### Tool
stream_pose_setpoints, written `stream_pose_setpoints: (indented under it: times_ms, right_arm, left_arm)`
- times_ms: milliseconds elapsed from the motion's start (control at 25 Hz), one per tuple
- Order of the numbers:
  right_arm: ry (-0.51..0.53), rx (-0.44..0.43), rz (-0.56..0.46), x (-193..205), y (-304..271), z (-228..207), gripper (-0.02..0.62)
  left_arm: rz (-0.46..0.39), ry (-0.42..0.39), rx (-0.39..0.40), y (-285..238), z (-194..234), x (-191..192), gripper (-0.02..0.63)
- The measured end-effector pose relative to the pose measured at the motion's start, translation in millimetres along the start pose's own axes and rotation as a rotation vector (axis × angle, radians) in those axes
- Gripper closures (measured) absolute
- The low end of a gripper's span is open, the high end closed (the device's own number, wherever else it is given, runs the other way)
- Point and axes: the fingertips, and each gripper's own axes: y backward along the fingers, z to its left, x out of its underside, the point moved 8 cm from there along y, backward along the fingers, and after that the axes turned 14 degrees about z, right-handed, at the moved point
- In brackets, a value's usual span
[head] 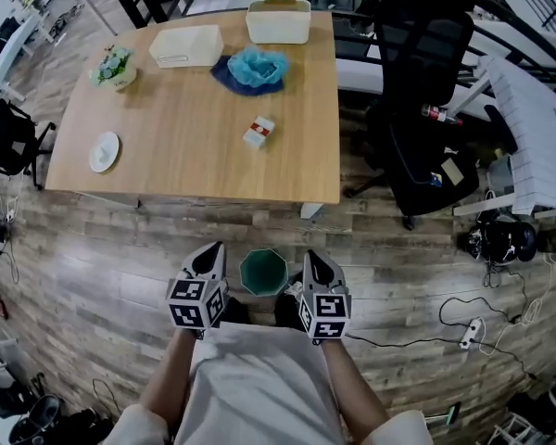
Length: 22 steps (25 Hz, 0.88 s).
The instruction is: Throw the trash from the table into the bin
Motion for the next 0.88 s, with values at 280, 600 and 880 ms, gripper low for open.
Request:
stream_pose_setpoints:
  times_ms: [280,600,880]
  right_arm:
    - [-0.078,0.036,-0.002,-18.5,-14.0,-18.2,0.569]
    - [-0.129,0.151,-0.036,-60.1,-52.5,14.2,0.569]
    - [-0.276,0.336,-0.057,-77.4,-72.3,64.2,0.569]
  left_arm:
    - [0.018,-0.051,0.042,-21.7,6.7,-34.4,0.588]
    - [0.023,-0.215,0.182,-77.7,45.8,-92.8,0.588]
    - [0.036,-0.305,0.327,-144.5,88.7,-154.2,0.589]
